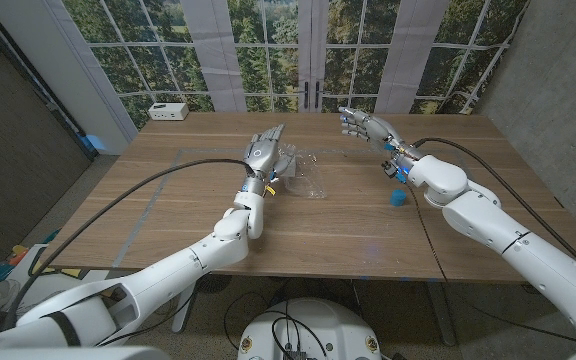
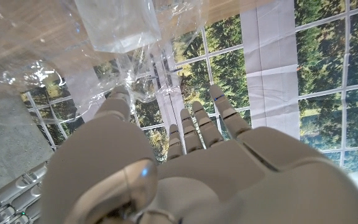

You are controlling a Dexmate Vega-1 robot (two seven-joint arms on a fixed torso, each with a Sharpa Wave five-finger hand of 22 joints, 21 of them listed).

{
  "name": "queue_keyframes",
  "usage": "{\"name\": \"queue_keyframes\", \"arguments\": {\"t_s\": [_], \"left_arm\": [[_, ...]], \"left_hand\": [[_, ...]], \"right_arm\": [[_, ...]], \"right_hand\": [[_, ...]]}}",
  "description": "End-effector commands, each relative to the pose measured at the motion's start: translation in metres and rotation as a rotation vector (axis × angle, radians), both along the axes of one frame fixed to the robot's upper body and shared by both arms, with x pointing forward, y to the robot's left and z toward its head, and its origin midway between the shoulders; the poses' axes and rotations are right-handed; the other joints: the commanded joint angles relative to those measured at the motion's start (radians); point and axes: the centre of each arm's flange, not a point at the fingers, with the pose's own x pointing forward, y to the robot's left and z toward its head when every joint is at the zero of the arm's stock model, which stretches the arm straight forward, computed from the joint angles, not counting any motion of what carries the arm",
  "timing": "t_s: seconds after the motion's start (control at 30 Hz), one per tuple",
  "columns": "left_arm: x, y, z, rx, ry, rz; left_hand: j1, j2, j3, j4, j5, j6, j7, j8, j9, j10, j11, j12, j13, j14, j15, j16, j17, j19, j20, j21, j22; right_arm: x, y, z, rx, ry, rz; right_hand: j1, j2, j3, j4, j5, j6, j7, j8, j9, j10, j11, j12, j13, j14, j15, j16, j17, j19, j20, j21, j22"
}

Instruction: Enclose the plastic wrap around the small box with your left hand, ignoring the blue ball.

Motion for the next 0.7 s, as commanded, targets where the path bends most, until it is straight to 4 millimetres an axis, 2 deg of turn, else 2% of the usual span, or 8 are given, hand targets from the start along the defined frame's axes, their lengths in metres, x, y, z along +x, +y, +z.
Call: {"name": "queue_keyframes", "arguments": {"t_s": [0.03,0.07,0.13,0.23,0.37,0.4,0.5,0.7], "left_arm": [[0.002,0.003,0.006,0.002,0.094,-0.121],[0.005,0.003,0.006,0.004,0.121,-0.139],[0.01,0.002,0.007,0.017,0.17,-0.132],[0.018,0.001,0.011,0.051,0.245,-0.152],[0.03,-0.005,0.017,0.137,0.398,-0.147],[0.034,-0.008,0.017,0.143,0.425,-0.129],[0.038,-0.017,0.017,0.238,0.46,-0.094],[0.044,-0.029,0.014,0.336,0.512,-0.059]], "left_hand": [[-0.03,0.044,0.065,0.08,0.007,0.017,-0.011,0.003,0.004,-0.028,0.017,-0.006,-0.007,-0.043,-0.016,-0.008,0.004,-0.032,-0.011,0.002,0.008],[-0.053,0.042,0.089,0.118,0.007,0.001,-0.027,-0.004,0.004,-0.055,0.024,-0.015,-0.014,-0.085,-0.006,-0.018,0.001,-0.065,-0.009,-0.007,0.008],[-0.1,0.039,0.109,0.181,0.01,-0.012,-0.03,-0.008,0.003,-0.1,0.022,-0.025,-0.025,-0.137,0.003,-0.022,-0.002,-0.101,-0.019,-0.018,0.006],[-0.214,0.019,0.103,0.273,0.014,-0.033,-0.049,-0.009,0.001,-0.146,0.019,-0.027,-0.045,-0.221,0.008,-0.024,-0.009,-0.191,-0.04,-0.055,-0.004],[-0.343,-0.009,0.045,0.286,0.015,-0.041,-0.061,-0.011,-0.002,-0.181,0.004,-0.027,-0.058,-0.293,0.007,-0.024,-0.012,-0.255,-0.05,-0.089,-0.011],[-0.407,-0.016,0.016,0.286,0.017,-0.056,-0.047,-0.015,-0.004,-0.222,0.006,-0.034,-0.062,-0.33,0.008,-0.026,-0.012,-0.3,-0.052,-0.112,-0.012],[-0.531,-0.014,-0.031,0.288,0.029,-0.097,-0.015,-0.02,-0.006,-0.28,0.011,-0.033,-0.065,-0.403,0.02,-0.024,-0.011,-0.367,-0.048,-0.147,-0.011],[-0.715,-0.018,-0.103,0.288,0.054,-0.243,-0.01,-0.027,-0.007,-0.401,0.01,-0.038,-0.067,-0.514,0.029,-0.026,-0.012,-0.454,-0.056,-0.195,-0.008]], "right_arm": [[-0.003,-0.003,-0.001,-0.009,0.0,0.006],[-0.003,-0.003,-0.001,-0.003,0.002,0.011],[-0.003,-0.003,-0.001,-0.006,-0.002,0.008],[-0.004,-0.004,-0.001,-0.002,-0.006,0.011],[-0.005,-0.005,-0.002,0.011,-0.008,0.012],[-0.005,-0.006,-0.002,0.006,-0.007,0.014],[-0.006,-0.007,-0.001,0.006,-0.011,0.01],[-0.005,-0.007,0.0,0.009,-0.007,0.007]], "right_hand": [[-0.002,0.002,-0.003,-0.001,0.002,0.016,0.001,0.006,0.002,0.013,0.003,0.008,0.001,0.01,-0.001,0.005,0.001,0.007,0.004,0.005,0.003],[-0.002,0.002,-0.003,-0.001,0.002,0.017,0.002,0.006,0.002,0.015,0.004,0.009,0.001,0.011,0.002,0.006,0.001,0.007,0.005,0.005,0.003],[-0.003,0.001,-0.004,0.0,0.002,0.021,0.004,0.007,0.002,0.019,0.007,0.01,0.001,0.014,0.002,0.007,0.001,0.008,0.006,0.005,0.003],[-0.004,0.0,-0.004,0.0,0.002,0.021,0.004,0.006,0.002,0.024,0.011,0.012,0.001,0.019,0.001,0.008,0.001,0.009,0.006,0.006,0.003],[-0.007,-0.002,-0.006,0.002,0.001,0.021,0.003,0.006,0.002,0.031,0.017,0.014,0.001,0.024,0.001,0.01,0.001,0.011,0.005,0.006,0.003],[-0.008,-0.002,-0.006,0.003,0.001,0.021,0.002,0.005,0.002,0.032,0.016,0.014,0.001,0.025,0.0,0.01,0.001,0.011,0.005,0.006,0.003],[-0.012,-0.004,-0.008,0.005,0.001,0.022,0.005,0.005,0.002,0.036,0.019,0.015,0.001,0.033,0.005,0.013,0.001,0.014,0.009,0.007,0.003],[-0.016,-0.007,-0.01,0.008,0.001,0.022,0.004,0.005,0.002,0.042,0.02,0.017,0.001,0.038,0.007,0.014,0.001,0.016,0.008,0.008,0.003]]}}
